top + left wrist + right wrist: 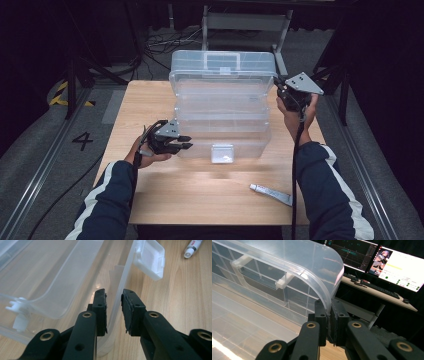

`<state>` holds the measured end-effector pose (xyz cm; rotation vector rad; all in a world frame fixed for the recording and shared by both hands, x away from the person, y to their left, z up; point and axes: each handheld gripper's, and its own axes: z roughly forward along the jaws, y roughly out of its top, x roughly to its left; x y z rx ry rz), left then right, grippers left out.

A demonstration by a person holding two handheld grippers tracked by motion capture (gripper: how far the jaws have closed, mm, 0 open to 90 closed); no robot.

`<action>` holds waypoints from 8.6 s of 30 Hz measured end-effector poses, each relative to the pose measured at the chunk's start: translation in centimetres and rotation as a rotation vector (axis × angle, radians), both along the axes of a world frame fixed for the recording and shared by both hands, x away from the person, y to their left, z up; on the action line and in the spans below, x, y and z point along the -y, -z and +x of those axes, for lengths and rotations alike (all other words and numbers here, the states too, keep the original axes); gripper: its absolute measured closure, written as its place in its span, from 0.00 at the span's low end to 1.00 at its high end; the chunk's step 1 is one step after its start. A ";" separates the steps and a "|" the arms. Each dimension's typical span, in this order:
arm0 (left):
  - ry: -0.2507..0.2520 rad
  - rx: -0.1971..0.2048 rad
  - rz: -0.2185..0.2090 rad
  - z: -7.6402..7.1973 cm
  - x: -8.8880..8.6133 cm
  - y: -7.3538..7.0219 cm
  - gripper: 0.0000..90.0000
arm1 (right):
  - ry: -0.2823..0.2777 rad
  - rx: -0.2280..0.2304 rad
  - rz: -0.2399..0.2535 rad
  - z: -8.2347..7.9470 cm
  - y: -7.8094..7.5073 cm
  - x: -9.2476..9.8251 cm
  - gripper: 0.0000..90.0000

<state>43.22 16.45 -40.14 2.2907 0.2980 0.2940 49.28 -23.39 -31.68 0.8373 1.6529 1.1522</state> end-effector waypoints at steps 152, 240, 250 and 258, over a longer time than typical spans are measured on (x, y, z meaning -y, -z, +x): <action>0.023 0.022 0.100 0.5 -0.1 -0.8 0.83 | 0.055 -0.314 0.086 13.1 -2.9 -0.9 0.94; 0.031 0.010 0.079 0.7 0.0 -0.2 0.81 | 0.088 -0.460 -0.001 18.1 -1.2 -1.0 0.90; 0.009 0.048 0.140 0.5 1.0 0.4 0.85 | 0.074 -0.472 -0.017 18.0 -0.5 -0.6 0.97; 0.032 0.018 0.125 1.0 0.8 0.5 0.85 | 0.071 -0.492 -0.014 17.6 0.2 -0.1 0.90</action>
